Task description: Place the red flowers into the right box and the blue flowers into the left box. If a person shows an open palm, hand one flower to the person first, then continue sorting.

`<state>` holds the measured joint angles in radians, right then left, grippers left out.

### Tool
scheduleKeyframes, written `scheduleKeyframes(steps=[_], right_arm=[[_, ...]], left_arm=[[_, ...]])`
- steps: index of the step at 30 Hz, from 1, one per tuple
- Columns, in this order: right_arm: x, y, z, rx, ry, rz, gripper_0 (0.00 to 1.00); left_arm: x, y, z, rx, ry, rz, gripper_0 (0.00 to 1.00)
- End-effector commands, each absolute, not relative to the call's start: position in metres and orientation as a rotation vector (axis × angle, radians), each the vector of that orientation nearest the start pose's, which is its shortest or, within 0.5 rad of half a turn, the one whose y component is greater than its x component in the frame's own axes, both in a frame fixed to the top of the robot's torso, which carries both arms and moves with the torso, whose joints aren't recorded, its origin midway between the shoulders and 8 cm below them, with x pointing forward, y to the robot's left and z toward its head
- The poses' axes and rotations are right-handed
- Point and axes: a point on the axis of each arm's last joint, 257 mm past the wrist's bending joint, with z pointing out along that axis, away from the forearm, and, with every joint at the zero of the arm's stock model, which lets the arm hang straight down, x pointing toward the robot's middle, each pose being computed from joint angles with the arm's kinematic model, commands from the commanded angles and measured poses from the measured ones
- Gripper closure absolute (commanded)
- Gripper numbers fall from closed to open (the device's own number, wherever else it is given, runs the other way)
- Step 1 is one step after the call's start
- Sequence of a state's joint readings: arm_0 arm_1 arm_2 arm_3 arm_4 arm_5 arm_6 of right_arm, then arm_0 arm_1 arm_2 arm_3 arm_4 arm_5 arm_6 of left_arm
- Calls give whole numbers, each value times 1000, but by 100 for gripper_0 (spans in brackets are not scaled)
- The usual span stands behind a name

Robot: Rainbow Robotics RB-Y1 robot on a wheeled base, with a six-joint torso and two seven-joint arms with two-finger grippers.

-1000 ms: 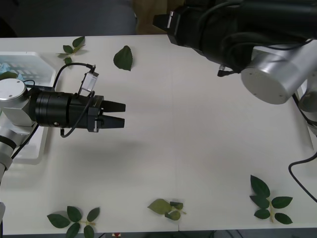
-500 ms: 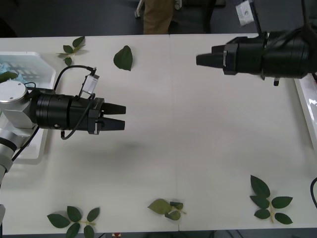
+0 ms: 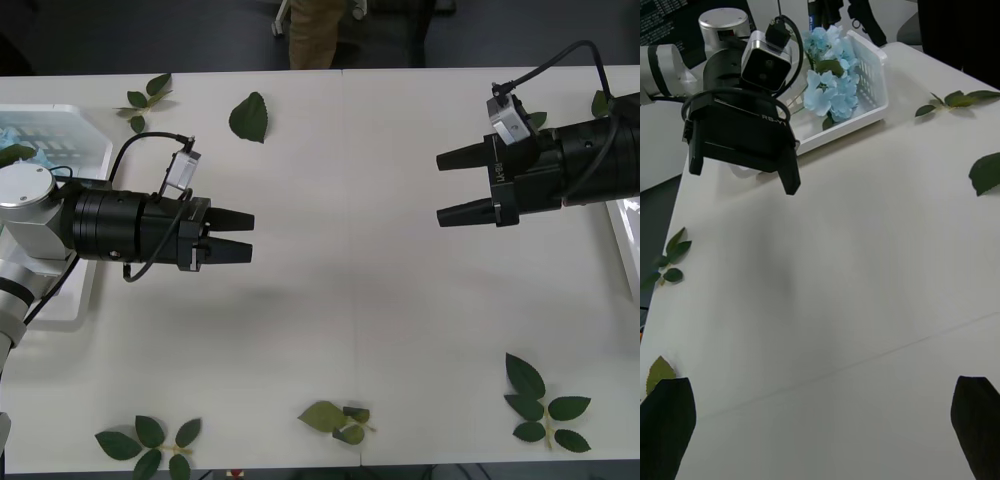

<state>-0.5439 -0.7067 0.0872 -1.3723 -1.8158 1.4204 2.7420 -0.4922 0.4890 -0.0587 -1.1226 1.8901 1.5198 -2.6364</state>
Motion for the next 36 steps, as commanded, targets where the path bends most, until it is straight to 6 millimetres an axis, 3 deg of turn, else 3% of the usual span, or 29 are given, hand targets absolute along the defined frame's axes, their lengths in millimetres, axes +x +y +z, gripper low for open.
scheduleKeyframes(steps=[1,8,18,36], right_arm=[[450,-134,-130,-1277,1619,938,1],[445,-114,-141,-1230,1607,1020,1],[459,-83,-143,-1159,1578,1025,1],[464,-83,-148,-1134,1594,1021,1]], left_arm=[[416,83,-182,1076,1637,-1367,0],[416,83,-182,1076,1637,-1367,0],[416,83,-182,1076,1637,-1367,0],[416,83,-182,1076,1637,-1367,0]])
